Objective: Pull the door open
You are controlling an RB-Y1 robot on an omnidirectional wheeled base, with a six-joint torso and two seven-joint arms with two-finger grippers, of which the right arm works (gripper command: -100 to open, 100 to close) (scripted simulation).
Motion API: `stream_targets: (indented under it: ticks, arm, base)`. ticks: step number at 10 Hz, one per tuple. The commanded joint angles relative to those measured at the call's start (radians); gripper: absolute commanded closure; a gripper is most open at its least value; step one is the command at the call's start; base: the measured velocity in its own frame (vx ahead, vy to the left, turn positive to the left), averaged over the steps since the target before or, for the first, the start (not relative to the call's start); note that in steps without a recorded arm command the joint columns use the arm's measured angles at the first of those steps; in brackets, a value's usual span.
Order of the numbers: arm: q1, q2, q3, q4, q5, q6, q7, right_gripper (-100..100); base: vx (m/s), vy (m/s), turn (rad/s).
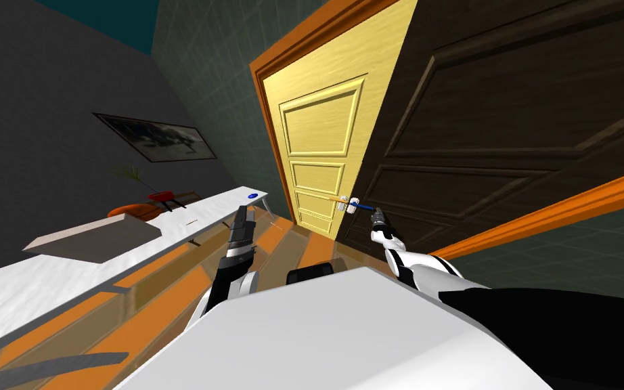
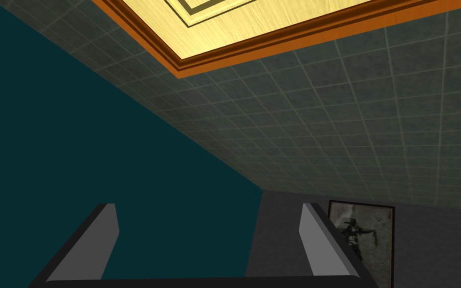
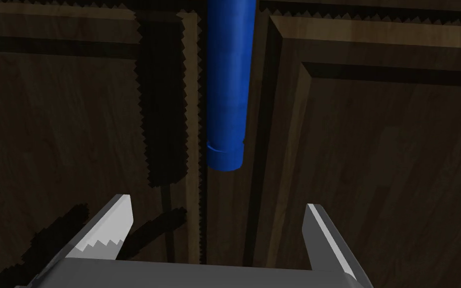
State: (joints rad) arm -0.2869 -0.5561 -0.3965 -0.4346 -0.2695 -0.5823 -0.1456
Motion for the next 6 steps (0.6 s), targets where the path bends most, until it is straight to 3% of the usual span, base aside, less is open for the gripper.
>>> stream_targets:
  ticks: [1,2,4,5,6]
  arm:
    - [-0.005,0.007,0.001,-0.006,0.000,0.002,0.003,-100]
    - [-0.005,0.007,0.001,-0.006,0.000,0.002,0.003,-100]
    - [-0.023,0.023,0.012,-0.013,0.005,0.001,0.004,-100]
    - [-0.027,0.012,0.014,0.009,0.006,-0.007,-0.002,-100]
    - [-0.027,0.012,0.014,0.009,0.006,-0.007,-0.002,100]
  base:
    - [0.189,-0.059,0.099]
    - [0.149,-0.035,0.058]
    - [0.159,0.058,0.144]
    - [0.084,0.038,0.024]
    - [-0.012,-0.005,-0.019]
